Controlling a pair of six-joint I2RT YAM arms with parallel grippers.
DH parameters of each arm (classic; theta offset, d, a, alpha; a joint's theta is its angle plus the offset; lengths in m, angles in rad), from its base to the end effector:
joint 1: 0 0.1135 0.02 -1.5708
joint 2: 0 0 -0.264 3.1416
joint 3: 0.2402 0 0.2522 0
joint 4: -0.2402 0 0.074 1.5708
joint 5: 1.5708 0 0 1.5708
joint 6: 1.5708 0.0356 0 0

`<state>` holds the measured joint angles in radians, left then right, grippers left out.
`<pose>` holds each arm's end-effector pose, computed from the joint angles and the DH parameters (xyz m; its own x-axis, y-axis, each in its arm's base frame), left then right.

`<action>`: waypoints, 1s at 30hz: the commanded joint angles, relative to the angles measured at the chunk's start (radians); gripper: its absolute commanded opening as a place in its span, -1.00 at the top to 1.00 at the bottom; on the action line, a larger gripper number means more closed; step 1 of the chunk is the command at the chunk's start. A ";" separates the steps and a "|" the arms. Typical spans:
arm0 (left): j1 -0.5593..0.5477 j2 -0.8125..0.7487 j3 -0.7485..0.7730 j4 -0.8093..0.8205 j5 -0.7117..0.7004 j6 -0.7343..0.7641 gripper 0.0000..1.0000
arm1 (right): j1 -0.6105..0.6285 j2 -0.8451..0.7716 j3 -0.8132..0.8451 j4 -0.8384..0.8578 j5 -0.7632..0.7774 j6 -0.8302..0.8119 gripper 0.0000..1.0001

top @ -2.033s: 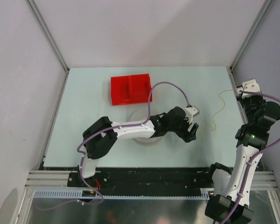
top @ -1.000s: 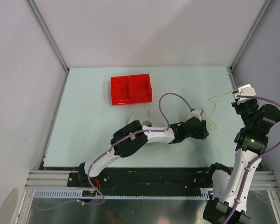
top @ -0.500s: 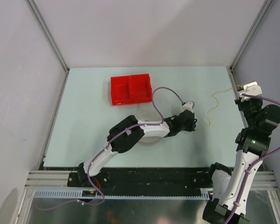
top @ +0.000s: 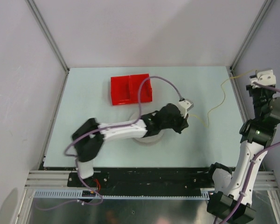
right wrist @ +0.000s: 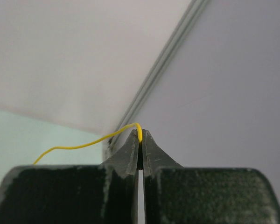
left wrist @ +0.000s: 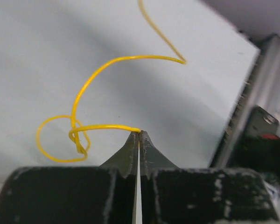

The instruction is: Wrap the cables

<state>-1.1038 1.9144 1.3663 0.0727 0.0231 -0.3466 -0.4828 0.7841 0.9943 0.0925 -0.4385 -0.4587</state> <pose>0.2004 -0.3993 0.2355 -0.5002 0.2377 -0.8326 0.7783 0.5449 -0.3120 0.1501 -0.0616 0.4414 0.2096 -0.5625 -0.7998 0.1720 0.8264 -0.5361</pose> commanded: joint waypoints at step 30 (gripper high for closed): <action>0.048 -1.499 -1.037 -0.987 0.135 1.588 1.00 | -0.124 0.505 0.720 0.457 0.211 0.095 1.00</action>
<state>-1.0588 0.4465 0.3775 -0.8314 0.1955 1.0512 -0.5831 1.2621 1.6382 0.5087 -0.2337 -0.3882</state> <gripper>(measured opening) 0.005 0.030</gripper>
